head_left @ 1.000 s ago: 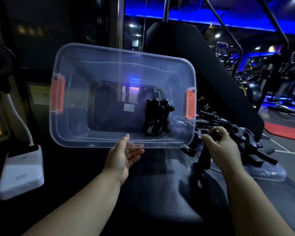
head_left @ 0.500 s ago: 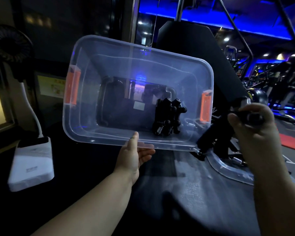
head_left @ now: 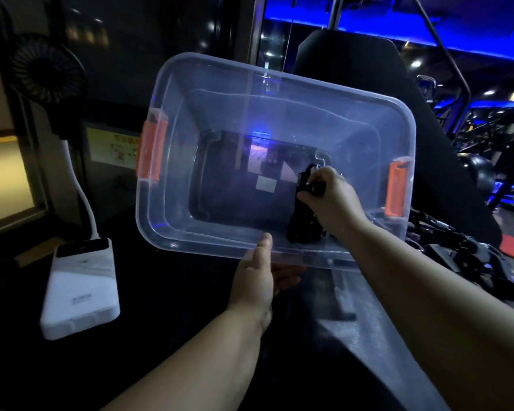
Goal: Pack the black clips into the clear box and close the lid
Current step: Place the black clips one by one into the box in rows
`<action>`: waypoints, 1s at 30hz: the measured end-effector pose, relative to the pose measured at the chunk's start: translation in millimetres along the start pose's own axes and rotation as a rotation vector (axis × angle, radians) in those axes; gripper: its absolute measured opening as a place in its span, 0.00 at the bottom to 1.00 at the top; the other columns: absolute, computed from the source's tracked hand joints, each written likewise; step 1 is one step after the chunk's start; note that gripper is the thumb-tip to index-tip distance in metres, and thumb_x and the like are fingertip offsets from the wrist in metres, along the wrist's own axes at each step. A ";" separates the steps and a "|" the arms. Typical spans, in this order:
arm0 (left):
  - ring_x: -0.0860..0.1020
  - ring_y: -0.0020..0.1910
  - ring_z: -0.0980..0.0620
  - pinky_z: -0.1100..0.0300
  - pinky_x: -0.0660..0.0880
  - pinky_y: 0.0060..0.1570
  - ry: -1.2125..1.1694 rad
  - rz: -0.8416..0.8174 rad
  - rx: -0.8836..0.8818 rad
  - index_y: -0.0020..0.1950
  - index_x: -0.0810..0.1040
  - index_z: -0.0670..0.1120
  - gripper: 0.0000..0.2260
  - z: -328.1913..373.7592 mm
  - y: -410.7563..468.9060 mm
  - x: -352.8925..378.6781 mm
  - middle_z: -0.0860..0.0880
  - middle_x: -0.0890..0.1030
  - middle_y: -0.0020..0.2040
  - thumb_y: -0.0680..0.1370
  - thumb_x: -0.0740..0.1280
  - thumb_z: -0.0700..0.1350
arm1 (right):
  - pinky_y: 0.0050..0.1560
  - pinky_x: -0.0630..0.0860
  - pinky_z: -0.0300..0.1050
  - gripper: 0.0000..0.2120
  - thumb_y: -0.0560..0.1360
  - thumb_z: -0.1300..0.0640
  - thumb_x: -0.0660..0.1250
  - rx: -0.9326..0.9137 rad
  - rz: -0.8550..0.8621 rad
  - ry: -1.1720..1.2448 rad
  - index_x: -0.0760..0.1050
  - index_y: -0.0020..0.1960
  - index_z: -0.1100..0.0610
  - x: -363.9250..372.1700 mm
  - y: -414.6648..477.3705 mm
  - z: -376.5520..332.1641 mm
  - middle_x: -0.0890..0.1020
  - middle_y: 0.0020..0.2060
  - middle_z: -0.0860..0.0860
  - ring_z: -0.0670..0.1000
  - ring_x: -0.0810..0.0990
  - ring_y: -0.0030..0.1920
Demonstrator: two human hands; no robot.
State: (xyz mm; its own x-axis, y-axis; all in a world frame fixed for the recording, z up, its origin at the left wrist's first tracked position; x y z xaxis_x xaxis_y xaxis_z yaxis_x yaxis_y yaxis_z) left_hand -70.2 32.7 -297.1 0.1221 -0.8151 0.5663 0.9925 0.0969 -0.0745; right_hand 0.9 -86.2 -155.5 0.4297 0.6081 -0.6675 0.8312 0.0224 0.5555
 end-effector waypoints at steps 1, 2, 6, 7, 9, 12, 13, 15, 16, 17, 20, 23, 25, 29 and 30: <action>0.83 0.35 0.46 0.59 0.78 0.31 -0.004 0.006 -0.002 0.60 0.74 0.36 0.22 0.0 0.1 -0.4 0.37 0.83 0.45 0.81 0.58 0.54 | 0.41 0.64 0.42 0.12 0.72 0.55 0.72 0.004 -0.011 -0.012 0.73 0.53 0.55 6.4 4.8 1.5 0.75 0.46 0.50 0.52 0.72 0.44; 0.83 0.35 0.46 0.59 0.78 0.31 -0.006 0.010 -0.004 0.60 0.74 0.36 0.21 0.0 0.2 -0.7 0.36 0.83 0.46 0.81 0.59 0.54 | 0.42 0.65 0.43 0.13 0.72 0.55 0.72 0.008 -0.025 -0.039 0.73 0.54 0.55 12.6 9.4 2.7 0.75 0.46 0.50 0.53 0.72 0.45; 0.83 0.40 0.43 0.58 0.79 0.33 -0.003 0.000 -0.014 0.58 0.76 0.38 0.19 -2.1 0.5 -1.3 0.34 0.82 0.49 0.81 0.59 0.53 | 0.46 0.66 0.44 0.14 0.72 0.53 0.72 -0.007 -0.091 -0.181 0.73 0.54 0.55 29.6 23.5 2.2 0.73 0.47 0.51 0.55 0.73 0.48; 0.83 0.41 0.42 0.58 0.79 0.34 -0.002 -0.003 -0.016 0.58 0.76 0.38 0.19 -2.3 0.6 -1.5 0.34 0.82 0.50 0.81 0.59 0.53 | 0.47 0.67 0.45 0.14 0.72 0.53 0.72 -0.028 -0.096 -0.199 0.73 0.54 0.56 32.2 26.4 1.5 0.73 0.48 0.52 0.56 0.74 0.49; 0.83 0.42 0.41 0.58 0.79 0.34 0.000 -0.010 -0.016 0.58 0.76 0.38 0.19 -3.1 1.5 -1.8 0.34 0.82 0.50 0.81 0.59 0.53 | 0.51 0.69 0.47 0.16 0.72 0.53 0.73 -0.059 -0.111 -0.257 0.73 0.55 0.57 37.4 31.3 1.6 0.76 0.51 0.55 0.58 0.75 0.53; 0.83 0.41 0.43 0.60 0.78 0.32 -0.007 -0.018 -0.019 0.59 0.76 0.37 0.20 -4.3 2.3 -1.3 0.34 0.82 0.49 0.81 0.58 0.52 | 0.56 0.69 0.50 0.20 0.70 0.50 0.74 -0.087 -0.118 -0.448 0.74 0.58 0.58 41.0 39.6 3.3 0.77 0.56 0.58 0.60 0.73 0.58; 0.83 0.41 0.43 0.60 0.77 0.31 -0.013 -0.016 -0.022 0.59 0.76 0.37 0.20 -5.2 2.7 -1.4 0.34 0.82 0.49 0.81 0.58 0.52 | 0.57 0.69 0.50 0.22 0.70 0.49 0.74 -0.099 -0.109 -0.529 0.74 0.59 0.58 40.4 42.3 2.8 0.77 0.56 0.58 0.60 0.73 0.59; 0.82 0.41 0.42 0.61 0.77 0.30 -0.018 -0.010 -0.021 0.59 0.76 0.36 0.20 -6.3 3.6 -1.9 0.33 0.82 0.50 0.81 0.58 0.52 | 0.57 0.70 0.50 0.24 0.70 0.47 0.74 -0.113 -0.092 -0.657 0.75 0.60 0.58 39.8 45.9 2.1 0.77 0.56 0.58 0.60 0.73 0.60; 0.82 0.41 0.42 0.61 0.77 0.30 -0.019 -0.009 -0.019 0.59 0.76 0.36 0.20 -6.4 3.7 -1.8 0.32 0.81 0.50 0.81 0.58 0.52 | 0.56 0.71 0.51 0.24 0.70 0.46 0.73 -0.115 -0.081 -0.709 0.75 0.60 0.58 39.3 46.8 1.4 0.77 0.56 0.58 0.60 0.73 0.60; 0.82 0.41 0.42 0.61 0.77 0.30 -0.020 -0.012 -0.016 0.59 0.76 0.36 0.20 -6.5 3.8 -1.6 0.32 0.81 0.50 0.81 0.58 0.52 | 0.56 0.70 0.51 0.24 0.70 0.44 0.73 -0.119 -0.065 -0.761 0.75 0.59 0.57 39.1 47.6 -0.1 0.77 0.56 0.57 0.60 0.73 0.59; 0.82 0.39 0.44 0.61 0.76 0.29 -0.038 -0.028 -0.004 0.58 0.76 0.35 0.19 -5.9 3.4 -0.6 0.33 0.82 0.49 0.81 0.58 0.50 | 0.57 0.68 0.53 0.21 0.69 0.47 0.71 -0.219 0.003 -0.897 0.74 0.59 0.53 42.1 48.9 -13.5 0.75 0.56 0.55 0.59 0.71 0.59; 0.82 0.39 0.44 0.62 0.76 0.29 -0.050 -0.040 0.007 0.57 0.78 0.36 0.18 -5.2 2.2 0.4 0.34 0.83 0.48 0.81 0.58 0.50 | 0.65 0.60 0.58 0.19 0.70 0.48 0.68 -0.369 -0.105 -0.989 0.74 0.60 0.49 64.6 46.9 -19.0 0.71 0.59 0.52 0.56 0.66 0.62; 0.82 0.41 0.43 0.62 0.76 0.29 -0.052 -0.035 0.007 0.57 0.78 0.37 0.18 -4.3 2.4 0.3 0.33 0.82 0.50 0.81 0.58 0.50 | 0.69 0.52 0.63 0.22 0.69 0.43 0.68 -0.383 -0.224 -1.046 0.74 0.62 0.48 81.2 44.3 -11.0 0.70 0.63 0.51 0.55 0.62 0.67; 0.81 0.43 0.41 0.61 0.76 0.30 -0.046 -0.013 -0.003 0.59 0.77 0.36 0.18 -4.2 3.6 -1.5 0.32 0.81 0.52 0.80 0.59 0.50 | 0.70 0.48 0.67 0.26 0.71 0.41 0.66 -0.381 -0.279 -1.126 0.73 0.66 0.50 90.8 42.6 -1.2 0.67 0.69 0.53 0.56 0.53 0.74; 0.81 0.43 0.41 0.61 0.76 0.30 -0.047 -0.010 -0.006 0.59 0.76 0.36 0.18 -4.7 4.0 -2.0 0.31 0.80 0.52 0.80 0.60 0.50 | 0.70 0.48 0.67 0.25 0.72 0.42 0.65 -0.380 -0.283 -1.136 0.73 0.66 0.50 91.6 43.1 -0.7 0.66 0.69 0.53 0.56 0.52 0.75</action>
State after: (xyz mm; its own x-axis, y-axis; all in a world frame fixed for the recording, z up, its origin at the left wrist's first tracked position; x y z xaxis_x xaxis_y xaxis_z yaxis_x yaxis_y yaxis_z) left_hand -66.5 32.0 -302.5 0.1124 -0.7885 0.6047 0.9936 0.0852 -0.0737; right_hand 75.9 -28.9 -192.4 0.4716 -0.4876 -0.7347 0.8713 0.3863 0.3028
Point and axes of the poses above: each hand's wrist, its own y-axis towards the middle knuckle, its own x-axis out of the palm, z = x × y, the point moved 8 cm from there along y, towards the middle knuckle
